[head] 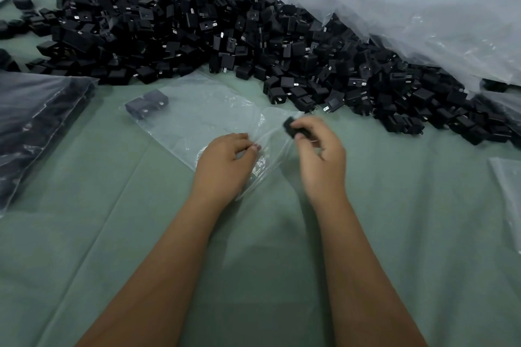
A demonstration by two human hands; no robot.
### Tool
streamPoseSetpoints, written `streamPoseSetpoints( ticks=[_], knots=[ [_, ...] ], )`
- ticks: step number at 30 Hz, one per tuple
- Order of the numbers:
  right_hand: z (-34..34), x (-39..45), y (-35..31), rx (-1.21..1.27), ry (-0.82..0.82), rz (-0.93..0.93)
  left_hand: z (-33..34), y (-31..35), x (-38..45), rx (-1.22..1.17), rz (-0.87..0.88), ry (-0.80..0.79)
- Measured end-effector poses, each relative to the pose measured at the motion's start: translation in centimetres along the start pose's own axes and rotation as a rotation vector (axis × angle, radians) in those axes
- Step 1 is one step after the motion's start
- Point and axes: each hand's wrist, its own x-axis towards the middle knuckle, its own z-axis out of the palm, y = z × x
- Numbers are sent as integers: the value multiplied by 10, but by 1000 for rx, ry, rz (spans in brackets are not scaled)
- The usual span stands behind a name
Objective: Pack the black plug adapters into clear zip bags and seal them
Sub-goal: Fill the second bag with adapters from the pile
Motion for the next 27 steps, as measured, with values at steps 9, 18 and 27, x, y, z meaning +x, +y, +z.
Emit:
streamPoseSetpoints(
  ticks=[9,18,27],
  knots=[
    [20,-12,-7,-249,-266,-127,-4,4,-2,-248,-152,86],
    [18,-15,-9,-384,-356,-157,-11,6,-9,-398,-19,199],
    [24,-11,-14,-520,-548,-306,-6,11,-15,-100,300,135]
  ],
)
